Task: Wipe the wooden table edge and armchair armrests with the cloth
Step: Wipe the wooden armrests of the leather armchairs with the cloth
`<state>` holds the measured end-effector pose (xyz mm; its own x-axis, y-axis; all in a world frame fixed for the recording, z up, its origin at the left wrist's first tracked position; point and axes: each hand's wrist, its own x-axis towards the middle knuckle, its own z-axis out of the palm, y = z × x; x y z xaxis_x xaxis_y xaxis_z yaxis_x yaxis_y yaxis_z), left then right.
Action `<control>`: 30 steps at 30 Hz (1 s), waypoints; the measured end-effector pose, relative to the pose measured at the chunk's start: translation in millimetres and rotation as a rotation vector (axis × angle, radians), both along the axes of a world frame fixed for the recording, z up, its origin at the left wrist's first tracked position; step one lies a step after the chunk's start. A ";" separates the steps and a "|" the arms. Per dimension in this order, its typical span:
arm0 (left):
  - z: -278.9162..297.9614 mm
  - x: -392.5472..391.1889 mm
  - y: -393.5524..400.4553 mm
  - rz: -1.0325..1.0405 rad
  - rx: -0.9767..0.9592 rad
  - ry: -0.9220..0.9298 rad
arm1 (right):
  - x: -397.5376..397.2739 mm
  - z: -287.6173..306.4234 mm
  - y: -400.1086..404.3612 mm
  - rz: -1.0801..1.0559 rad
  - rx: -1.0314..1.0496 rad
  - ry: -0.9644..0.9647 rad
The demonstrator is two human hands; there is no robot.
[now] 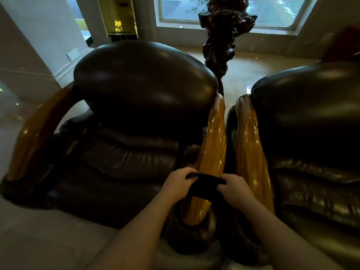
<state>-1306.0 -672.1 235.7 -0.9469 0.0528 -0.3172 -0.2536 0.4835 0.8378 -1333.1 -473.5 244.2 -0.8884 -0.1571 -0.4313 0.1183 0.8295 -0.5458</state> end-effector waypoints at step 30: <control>-178.1 -93.0 2.1 0.035 -0.030 -0.210 | -78.1 -164.6 -9.1 -0.201 -0.090 -0.213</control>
<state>-1399.0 -670.0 57.7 -0.8608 0.0089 -0.5089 -0.4382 0.4955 0.7499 -1411.2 -482.6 79.5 -0.7967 -0.0334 -0.6034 0.3950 0.7270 -0.5617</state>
